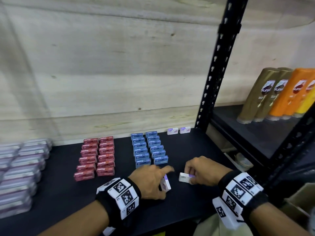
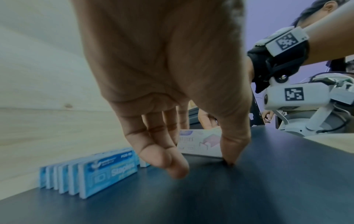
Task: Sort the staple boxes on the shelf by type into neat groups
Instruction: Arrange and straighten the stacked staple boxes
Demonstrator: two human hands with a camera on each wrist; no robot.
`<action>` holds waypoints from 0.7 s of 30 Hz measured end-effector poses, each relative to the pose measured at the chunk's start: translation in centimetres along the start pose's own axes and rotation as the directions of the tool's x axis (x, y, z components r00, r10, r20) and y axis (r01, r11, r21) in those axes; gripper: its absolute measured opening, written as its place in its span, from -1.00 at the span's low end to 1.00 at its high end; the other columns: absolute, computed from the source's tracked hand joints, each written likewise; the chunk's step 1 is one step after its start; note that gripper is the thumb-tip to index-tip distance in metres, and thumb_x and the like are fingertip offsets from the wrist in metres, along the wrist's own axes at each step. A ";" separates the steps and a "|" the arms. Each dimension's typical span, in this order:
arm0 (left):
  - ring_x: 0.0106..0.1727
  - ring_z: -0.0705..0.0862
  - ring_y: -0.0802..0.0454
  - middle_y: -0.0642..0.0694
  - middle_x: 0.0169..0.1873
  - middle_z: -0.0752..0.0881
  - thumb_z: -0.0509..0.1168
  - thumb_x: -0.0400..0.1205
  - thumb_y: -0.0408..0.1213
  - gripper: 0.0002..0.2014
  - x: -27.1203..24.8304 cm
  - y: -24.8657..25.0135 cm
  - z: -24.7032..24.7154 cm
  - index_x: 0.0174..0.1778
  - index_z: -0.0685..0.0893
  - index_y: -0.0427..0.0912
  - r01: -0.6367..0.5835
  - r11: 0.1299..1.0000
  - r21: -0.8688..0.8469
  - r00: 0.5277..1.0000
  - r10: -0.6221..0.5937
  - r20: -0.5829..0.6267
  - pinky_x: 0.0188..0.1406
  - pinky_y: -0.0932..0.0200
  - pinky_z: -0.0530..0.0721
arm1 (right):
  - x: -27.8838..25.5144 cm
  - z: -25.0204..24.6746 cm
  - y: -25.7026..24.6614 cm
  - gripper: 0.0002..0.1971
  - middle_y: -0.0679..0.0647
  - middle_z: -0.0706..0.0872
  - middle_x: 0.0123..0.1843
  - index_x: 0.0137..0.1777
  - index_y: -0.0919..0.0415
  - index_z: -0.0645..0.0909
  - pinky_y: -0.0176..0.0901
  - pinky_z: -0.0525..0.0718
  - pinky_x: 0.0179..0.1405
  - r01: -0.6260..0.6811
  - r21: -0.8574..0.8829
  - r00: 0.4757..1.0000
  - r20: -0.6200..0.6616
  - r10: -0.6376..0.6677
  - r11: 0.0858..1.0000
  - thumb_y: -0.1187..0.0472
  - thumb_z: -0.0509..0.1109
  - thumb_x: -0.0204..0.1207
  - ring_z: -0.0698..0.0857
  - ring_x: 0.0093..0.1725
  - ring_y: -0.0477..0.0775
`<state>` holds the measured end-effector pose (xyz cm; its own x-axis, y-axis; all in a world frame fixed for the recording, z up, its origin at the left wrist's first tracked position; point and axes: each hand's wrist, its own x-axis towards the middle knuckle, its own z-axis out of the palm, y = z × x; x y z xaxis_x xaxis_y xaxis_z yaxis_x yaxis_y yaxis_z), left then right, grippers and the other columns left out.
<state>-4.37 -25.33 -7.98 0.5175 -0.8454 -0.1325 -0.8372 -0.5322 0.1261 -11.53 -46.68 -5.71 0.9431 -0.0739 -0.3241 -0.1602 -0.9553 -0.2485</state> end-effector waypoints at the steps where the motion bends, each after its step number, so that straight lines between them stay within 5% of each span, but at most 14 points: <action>1: 0.14 0.65 -0.14 -0.05 0.16 0.66 0.34 0.50 0.10 -0.37 -0.2 -0.1 0.0 0.49 0.33 0.15 0.001 1.000 0.011 1.000 -0.001 0.000 0.08 -0.02 0.67 | -0.1 0.1 -0.2 -0.78 -0.17 0.74 -0.16 -0.08 -0.13 0.59 -0.27 0.65 -0.12 0.016 0.007 1.000 -0.008 -0.016 1.000 0.15 0.54 0.39 0.64 -0.15 -0.26; 6: 0.11 0.66 -0.15 -0.10 0.09 0.68 0.32 0.58 0.13 -0.57 -0.8 -0.9 -0.2 0.32 0.54 0.06 0.062 0.997 0.037 0.998 -0.062 0.025 -0.01 0.01 0.63 | -0.3 0.6 -1.0 -0.59 -0.17 0.68 0.08 0.22 -0.28 0.53 -0.25 0.53 -0.01 0.106 -0.037 0.994 -0.003 -0.106 0.994 0.12 0.49 0.44 0.55 -0.07 -0.16; 10: 0.12 0.66 -0.17 -0.12 0.09 0.68 0.22 0.69 0.00 -0.75 -1.3 -1.4 -0.4 0.21 0.63 0.02 0.068 0.996 0.060 0.997 -0.070 0.029 -0.04 0.01 0.59 | -0.4 0.6 -1.4 -0.51 -0.12 0.69 0.19 0.41 -0.17 0.57 -0.19 0.58 0.20 0.082 -0.052 0.996 0.023 -0.081 0.995 -0.09 0.47 0.46 0.64 0.20 -0.06; 13: 0.10 0.67 -0.16 -0.11 0.08 0.69 0.22 0.69 -0.02 -0.76 -1.6 -1.5 -0.4 0.17 0.67 -0.01 0.057 0.995 0.076 0.998 -0.059 0.027 -0.10 0.05 0.55 | -0.6 0.6 -1.9 -0.52 -0.11 0.73 0.22 0.45 -0.08 0.57 -0.16 0.59 0.29 0.093 -0.083 0.994 0.066 -0.088 0.992 -0.06 0.35 0.51 0.63 0.31 -0.03; 17: 0.05 0.68 -0.14 -0.08 0.04 0.71 0.26 0.65 0.01 -0.76 -1.9 -1.4 -0.6 0.11 0.71 -0.01 0.042 0.995 0.086 0.999 -0.044 0.019 -0.15 0.09 0.54 | -0.5 0.3 -2.3 -0.64 -0.09 0.75 0.04 0.27 -0.03 0.67 -0.15 0.68 0.15 0.066 -0.088 0.995 0.086 -0.058 0.994 0.14 0.33 0.48 0.71 0.13 0.03; 21: 0.02 0.69 -0.11 -0.05 -0.01 0.72 0.26 0.63 0.05 -0.75 -2.1 -1.2 -0.6 0.08 0.69 0.01 0.033 0.997 0.063 0.999 -0.034 0.010 -0.17 0.11 0.53 | -0.4 0.5 -2.5 -0.81 -0.14 0.62 -0.07 0.10 -0.07 0.71 -0.15 0.64 0.06 0.097 -0.124 0.994 0.067 -0.089 0.988 0.05 0.46 0.49 0.67 0.06 -0.01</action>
<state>-4.35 -22.97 -7.22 0.5438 -0.8263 -0.1467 -0.8290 -0.5561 0.0595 -11.63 -44.14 -5.43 0.9320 0.0313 -0.3611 -0.0304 -0.9860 -0.1641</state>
